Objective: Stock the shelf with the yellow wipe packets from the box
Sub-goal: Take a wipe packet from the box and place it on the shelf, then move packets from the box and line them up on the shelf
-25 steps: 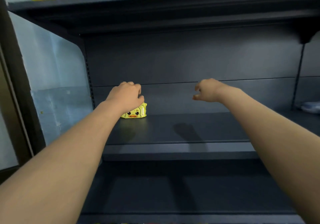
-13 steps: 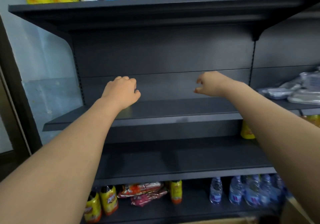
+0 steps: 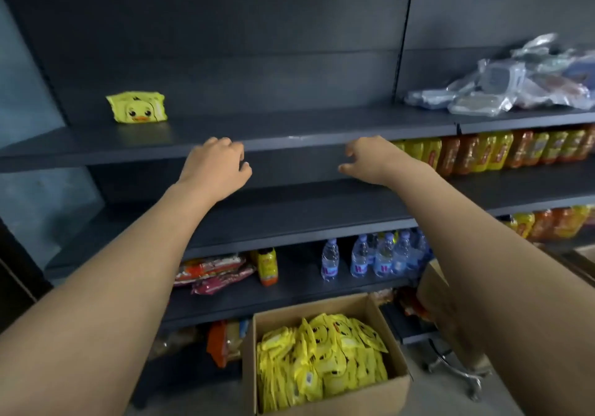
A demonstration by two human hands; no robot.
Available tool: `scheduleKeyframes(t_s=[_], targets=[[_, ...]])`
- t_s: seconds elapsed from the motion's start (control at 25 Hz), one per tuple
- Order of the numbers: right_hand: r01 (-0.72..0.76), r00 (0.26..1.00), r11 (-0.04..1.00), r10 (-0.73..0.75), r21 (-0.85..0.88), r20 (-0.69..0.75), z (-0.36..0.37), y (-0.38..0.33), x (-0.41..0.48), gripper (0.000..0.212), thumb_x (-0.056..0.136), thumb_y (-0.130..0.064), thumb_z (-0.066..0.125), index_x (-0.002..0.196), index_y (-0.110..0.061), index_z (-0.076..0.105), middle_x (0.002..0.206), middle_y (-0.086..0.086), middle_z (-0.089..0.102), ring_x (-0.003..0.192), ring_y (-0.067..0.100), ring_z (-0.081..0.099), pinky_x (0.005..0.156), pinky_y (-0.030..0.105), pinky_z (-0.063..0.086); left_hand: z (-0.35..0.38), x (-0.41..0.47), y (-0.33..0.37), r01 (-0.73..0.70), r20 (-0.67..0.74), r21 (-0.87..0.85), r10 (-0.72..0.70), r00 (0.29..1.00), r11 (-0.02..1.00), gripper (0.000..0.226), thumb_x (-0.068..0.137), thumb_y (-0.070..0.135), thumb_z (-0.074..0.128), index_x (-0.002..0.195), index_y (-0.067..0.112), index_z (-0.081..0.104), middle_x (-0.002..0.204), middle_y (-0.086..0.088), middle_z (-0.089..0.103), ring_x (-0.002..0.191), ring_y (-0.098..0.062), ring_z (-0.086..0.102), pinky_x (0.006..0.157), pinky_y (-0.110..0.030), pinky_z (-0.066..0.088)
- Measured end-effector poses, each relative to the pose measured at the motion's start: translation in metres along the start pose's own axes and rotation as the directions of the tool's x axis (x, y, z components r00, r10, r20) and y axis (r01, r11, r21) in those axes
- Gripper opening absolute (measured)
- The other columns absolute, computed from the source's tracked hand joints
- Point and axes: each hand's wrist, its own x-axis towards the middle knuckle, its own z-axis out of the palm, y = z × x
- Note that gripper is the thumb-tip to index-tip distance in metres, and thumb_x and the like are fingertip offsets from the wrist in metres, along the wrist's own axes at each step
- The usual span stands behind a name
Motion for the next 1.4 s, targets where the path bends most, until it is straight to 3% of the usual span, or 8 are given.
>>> scheduleKeyframes(t_s=[0.36,0.56,0.84,1.0,1.16,1.28,1.4], targets=[[0.01,0.952,1.0,-0.011,0.005,0.306,0.187,0.133,0.024,0.036,0.091,-0.029,0.051,0.116,-0.005,0.055,0.12,0.017,0.056,0.113,0.034,0.051,0.087,0.037,0.044,0.196,-0.013,0.112,0.033,0.26,-0.071,-0.013,0.966,0.997,0.027,0.089,0.028,0.047,0.104,0.008,0.059,0.107,-0.009,0.06,0.104,-0.029,0.051,0.081,-0.04,0.043],[-0.001,0.842,1.0,-0.011,0.021,0.539,0.294,0.177,0.019,0.031,0.093,-0.026,0.047,0.115,-0.006,0.057,0.115,0.015,0.059,0.108,0.032,0.055,0.084,0.036,0.047,0.289,-0.054,0.138,0.145,0.46,-0.11,-0.079,0.884,0.983,0.024,0.088,0.027,0.049,0.1,0.009,0.061,0.104,-0.007,0.06,0.103,-0.027,0.052,0.082,-0.04,0.046],[-0.073,0.698,0.996,0.01,0.058,0.716,0.436,0.196,0.005,0.035,0.093,-0.031,0.051,0.117,-0.005,0.056,0.113,0.015,0.061,0.106,0.031,0.057,0.081,0.033,0.047,0.411,-0.138,0.15,0.251,0.7,-0.132,-0.09,0.708,0.959,0.03,0.09,0.031,0.046,0.11,0.012,0.059,0.112,-0.003,0.061,0.106,-0.022,0.053,0.083,-0.034,0.047],[-0.237,0.626,0.971,0.145,0.01,0.767,0.505,0.207,-0.005,0.026,0.094,-0.028,0.049,0.109,-0.007,0.054,0.09,0.006,0.054,0.085,0.024,0.055,0.07,0.032,0.048,0.473,-0.178,0.159,0.382,0.801,-0.159,-0.107,0.589,0.91,0.029,0.091,0.029,0.048,0.11,0.011,0.06,0.112,-0.004,0.06,0.102,-0.022,0.055,0.077,-0.03,0.045],[-0.401,0.583,0.916,0.261,-0.007,0.769,0.564,0.215,-0.011,0.022,0.095,-0.028,0.048,0.093,-0.007,0.054,0.083,0.006,0.058,0.075,0.022,0.057,0.062,0.031,0.048,0.521,-0.199,0.17,0.546,0.854,-0.178,-0.147,0.498,0.819,0.026,0.09,0.027,0.05,0.106,0.009,0.061,0.109,-0.005,0.062,0.099,-0.022,0.058,0.075,-0.032,0.047],[-0.604,0.545,0.797,0.442,-0.032,0.713,0.596,0.218,-0.014,0.03,0.094,-0.026,0.046,0.068,-0.011,0.046,0.063,0.003,0.048,0.056,0.018,0.046,0.047,0.025,0.032,0.547,-0.203,0.18,0.659,0.868,-0.18,-0.197,0.455,0.73,0.024,0.089,0.027,0.052,0.102,0.008,0.062,0.105,-0.006,0.064,0.094,-0.021,0.059,0.074,-0.034,0.051],[-0.764,0.489,0.645,0.569,0.009,0.661,0.617,0.22,-0.019,0.031,0.093,-0.032,0.05,0.074,-0.008,0.054,0.067,0.006,0.054,0.069,0.026,0.053,0.053,0.026,0.039,0.562,-0.201,0.193,0.704,0.873,-0.134,-0.253,0.416,0.697,0.025,0.091,0.028,0.049,0.104,0.01,0.061,0.107,-0.003,0.064,0.096,-0.021,0.059,0.072,-0.031,0.047]])
